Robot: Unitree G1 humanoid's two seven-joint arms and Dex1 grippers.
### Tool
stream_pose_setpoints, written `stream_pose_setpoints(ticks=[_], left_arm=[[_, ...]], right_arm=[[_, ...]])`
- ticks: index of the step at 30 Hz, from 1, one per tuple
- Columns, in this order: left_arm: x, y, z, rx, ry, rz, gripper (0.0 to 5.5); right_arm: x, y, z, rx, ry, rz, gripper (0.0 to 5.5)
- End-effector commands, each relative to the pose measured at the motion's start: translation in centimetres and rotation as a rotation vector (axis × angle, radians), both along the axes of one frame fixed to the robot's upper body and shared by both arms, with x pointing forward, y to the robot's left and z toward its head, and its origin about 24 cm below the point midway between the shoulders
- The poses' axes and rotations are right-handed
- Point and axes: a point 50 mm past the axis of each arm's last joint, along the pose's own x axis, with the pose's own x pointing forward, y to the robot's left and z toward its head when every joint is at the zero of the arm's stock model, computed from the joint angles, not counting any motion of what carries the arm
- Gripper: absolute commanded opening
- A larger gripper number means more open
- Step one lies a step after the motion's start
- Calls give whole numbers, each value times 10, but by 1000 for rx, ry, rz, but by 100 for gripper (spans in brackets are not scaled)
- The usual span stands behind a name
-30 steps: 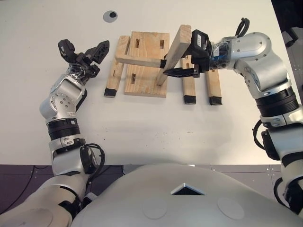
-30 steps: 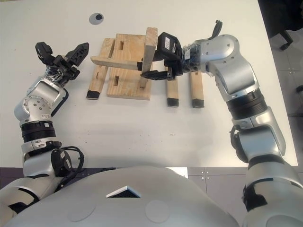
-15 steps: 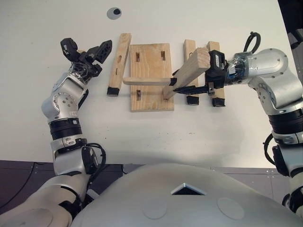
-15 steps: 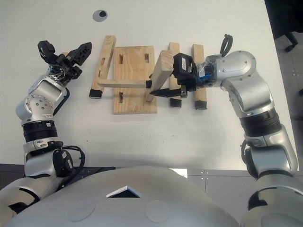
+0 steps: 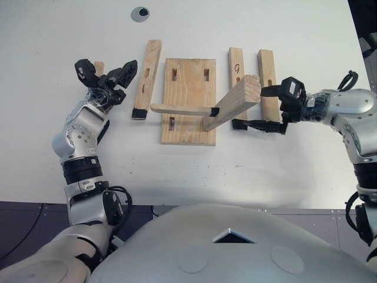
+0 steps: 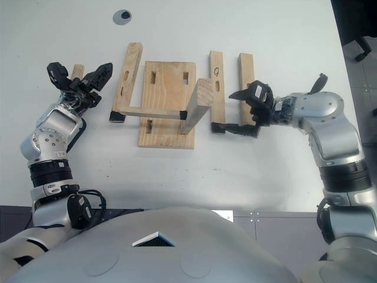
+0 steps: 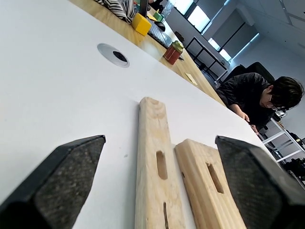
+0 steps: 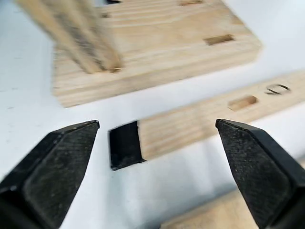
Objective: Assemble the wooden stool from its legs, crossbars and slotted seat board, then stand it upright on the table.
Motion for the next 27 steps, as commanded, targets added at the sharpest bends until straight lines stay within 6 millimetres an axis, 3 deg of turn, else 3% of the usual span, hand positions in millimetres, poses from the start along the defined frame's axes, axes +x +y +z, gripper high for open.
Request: stream_pose_setpoints(ticks=[1,9,14,21,27], left_arm=[[-5,-5,-7,43,26,-18,424],[7,-9,18,291,-185,43,424],[13,-28,34,396,-344,40,424],[13,-30,28,468,-335,36,424],[16,-28,27,460,-328,45,424]], right_arm=[[-2,15,-5,108,-20,-237,448],[0,42,-5,195,94,-431,448],[1,57,-14,148,168,-522,448],[-2,57,-33,-33,170,-568,448],[-2,61,-37,-53,177,-587,448]])
